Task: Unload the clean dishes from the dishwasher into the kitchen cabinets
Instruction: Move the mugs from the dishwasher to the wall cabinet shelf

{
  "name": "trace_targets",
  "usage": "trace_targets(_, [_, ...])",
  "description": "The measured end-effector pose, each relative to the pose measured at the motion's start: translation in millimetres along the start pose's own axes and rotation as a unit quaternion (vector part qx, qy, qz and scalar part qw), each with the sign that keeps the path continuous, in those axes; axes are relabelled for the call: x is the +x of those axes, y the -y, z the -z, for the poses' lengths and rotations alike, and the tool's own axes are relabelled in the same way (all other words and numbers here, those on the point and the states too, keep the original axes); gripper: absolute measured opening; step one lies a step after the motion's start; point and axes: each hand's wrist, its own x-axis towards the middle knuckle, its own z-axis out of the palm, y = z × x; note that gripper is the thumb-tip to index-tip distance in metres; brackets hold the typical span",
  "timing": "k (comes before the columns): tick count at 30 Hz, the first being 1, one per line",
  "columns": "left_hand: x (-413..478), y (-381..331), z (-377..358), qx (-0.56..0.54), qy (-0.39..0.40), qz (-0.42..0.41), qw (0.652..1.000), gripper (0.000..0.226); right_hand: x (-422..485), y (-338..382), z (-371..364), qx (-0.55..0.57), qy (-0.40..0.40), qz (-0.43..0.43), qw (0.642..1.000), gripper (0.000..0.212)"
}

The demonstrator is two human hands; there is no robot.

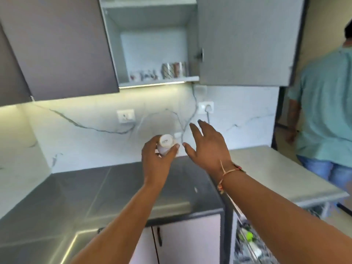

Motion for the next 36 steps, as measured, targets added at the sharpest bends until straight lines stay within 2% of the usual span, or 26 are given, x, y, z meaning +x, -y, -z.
trace_targets(2, [53,2,11,-0.002,-0.023,-0.009,1.0,0.037,48,17,-5,-0.001,-0.024,0.018,1.0,0.07])
trace_targets(4, [109,7,17,-0.002,-0.037,-0.023,0.999,0.045,94,29,-13,-0.005,-0.046,0.029,0.998,0.069])
trace_targets(8, [228,22,13,0.005,-0.061,-0.086,0.994,0.053,189,43,-39,-0.013,-0.066,0.023,0.997,0.067])
trace_targets(11, [312,30,-3,0.019,-0.044,-0.107,0.993,0.048,253,45,-55,-0.02,-0.064,0.005,0.998,0.067])
trace_targets(19, [475,80,-74,0.121,0.042,-0.058,0.99,0.052,373,20,-103,-0.04,-0.016,-0.022,0.999,0.062])
trace_targets(25, [528,110,-116,0.256,0.152,-0.021,0.954,0.066,403,-5,-127,-0.079,0.019,-0.041,0.996,0.058])
trace_targets(36, [547,127,-148,0.293,0.171,-0.02,0.94,0.066,419,-32,-159,-0.083,0.061,-0.044,0.994,0.06])
